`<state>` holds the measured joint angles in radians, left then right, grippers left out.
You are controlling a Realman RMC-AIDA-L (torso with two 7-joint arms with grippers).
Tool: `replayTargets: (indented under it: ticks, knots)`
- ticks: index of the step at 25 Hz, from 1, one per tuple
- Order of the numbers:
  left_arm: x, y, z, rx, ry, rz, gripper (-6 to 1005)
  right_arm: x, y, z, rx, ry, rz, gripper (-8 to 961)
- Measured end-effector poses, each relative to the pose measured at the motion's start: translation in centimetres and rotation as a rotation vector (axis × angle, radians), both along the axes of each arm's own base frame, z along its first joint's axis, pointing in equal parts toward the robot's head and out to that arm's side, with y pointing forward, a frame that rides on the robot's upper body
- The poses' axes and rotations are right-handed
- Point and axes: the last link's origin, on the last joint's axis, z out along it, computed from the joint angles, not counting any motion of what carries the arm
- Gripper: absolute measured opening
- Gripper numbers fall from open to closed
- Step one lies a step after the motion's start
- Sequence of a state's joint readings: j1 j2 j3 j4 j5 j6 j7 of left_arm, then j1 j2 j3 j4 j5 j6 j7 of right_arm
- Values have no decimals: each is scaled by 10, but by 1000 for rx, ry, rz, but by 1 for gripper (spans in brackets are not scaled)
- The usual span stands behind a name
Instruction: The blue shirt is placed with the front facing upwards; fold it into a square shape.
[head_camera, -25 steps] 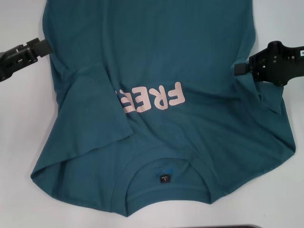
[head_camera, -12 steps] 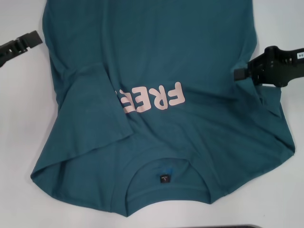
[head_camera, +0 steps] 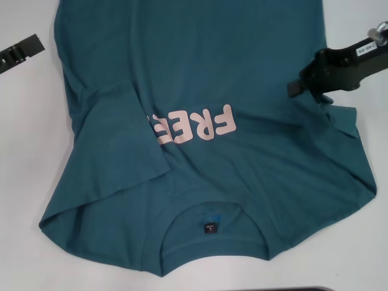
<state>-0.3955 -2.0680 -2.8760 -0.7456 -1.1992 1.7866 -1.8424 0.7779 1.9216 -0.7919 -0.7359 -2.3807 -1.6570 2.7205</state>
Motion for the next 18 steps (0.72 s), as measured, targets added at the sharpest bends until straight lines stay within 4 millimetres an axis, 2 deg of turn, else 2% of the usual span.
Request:
replayTargets:
  ticks: [8, 15, 18]
  knots:
    - [-5, -2, 1, 9, 6, 25, 778, -14, 2, -20, -87, -96, 59, 77]
    - [-8, -2, 2, 15, 10, 37, 777, -16, 1, -22, -103, -114, 102, 154]
    - [-8, -2, 2, 17, 11, 39, 773, -16, 1, -20, -94, -104, 122, 335]
